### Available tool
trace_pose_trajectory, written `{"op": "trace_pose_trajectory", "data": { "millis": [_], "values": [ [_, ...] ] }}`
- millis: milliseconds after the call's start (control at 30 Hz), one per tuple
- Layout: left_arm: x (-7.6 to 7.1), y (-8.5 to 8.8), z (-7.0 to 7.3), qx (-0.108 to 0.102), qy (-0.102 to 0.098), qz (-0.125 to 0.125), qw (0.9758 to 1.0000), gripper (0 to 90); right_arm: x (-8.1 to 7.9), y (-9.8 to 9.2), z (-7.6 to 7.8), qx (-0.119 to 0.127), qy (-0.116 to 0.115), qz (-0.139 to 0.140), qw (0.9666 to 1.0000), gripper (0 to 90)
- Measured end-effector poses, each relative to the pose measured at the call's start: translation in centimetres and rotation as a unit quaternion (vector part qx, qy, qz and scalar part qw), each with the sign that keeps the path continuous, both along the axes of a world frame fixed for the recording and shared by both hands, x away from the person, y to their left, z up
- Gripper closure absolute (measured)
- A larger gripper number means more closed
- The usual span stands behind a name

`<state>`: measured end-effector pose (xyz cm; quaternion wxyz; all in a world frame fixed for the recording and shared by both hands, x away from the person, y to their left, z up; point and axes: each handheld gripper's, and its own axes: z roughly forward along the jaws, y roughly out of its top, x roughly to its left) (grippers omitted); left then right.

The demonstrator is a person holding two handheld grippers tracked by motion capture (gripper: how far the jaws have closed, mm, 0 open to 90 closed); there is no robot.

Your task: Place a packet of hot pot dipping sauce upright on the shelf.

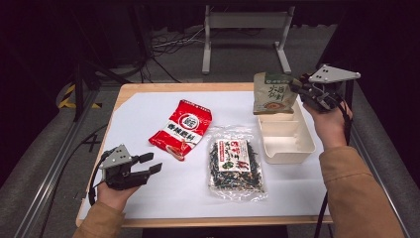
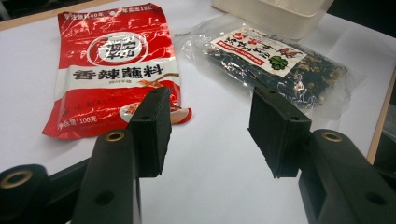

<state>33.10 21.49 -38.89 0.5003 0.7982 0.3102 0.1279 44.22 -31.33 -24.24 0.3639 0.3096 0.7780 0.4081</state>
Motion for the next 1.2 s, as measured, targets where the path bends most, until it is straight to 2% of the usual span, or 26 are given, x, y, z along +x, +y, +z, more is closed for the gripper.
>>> {"op": "trace_pose_trajectory", "data": {
  "millis": [300,467,667,967,1200],
  "values": [
    [0.1,0.0,-0.1,0.002,-0.002,0.001,1.0,49.1,1.1,-1.0,-0.2,0.0,-0.005,-0.015,0.9999,89.7],
    [0.1,-0.2,-0.2,0.004,0.0,0.001,1.0,49.5,2.2,-1.9,-0.6,-0.002,-0.015,-0.024,0.9996,89.6],
    [0.2,0.0,-0.2,0.0,0.004,0.002,1.0,49.5,3.2,-2.5,-1.1,-0.004,-0.016,-0.035,0.9993,89.7],
    [0.3,0.0,-0.3,0.004,0.005,0.001,1.0,49.6,4.6,-2.6,-2.1,-0.017,-0.007,-0.05,0.9986,89.7],
    [0.3,-0.1,-0.3,0.004,0.005,0.001,1.0,49.6,5.4,-2.2,-2.8,-0.029,0.001,-0.051,0.9983,89.6]
  ]
}}
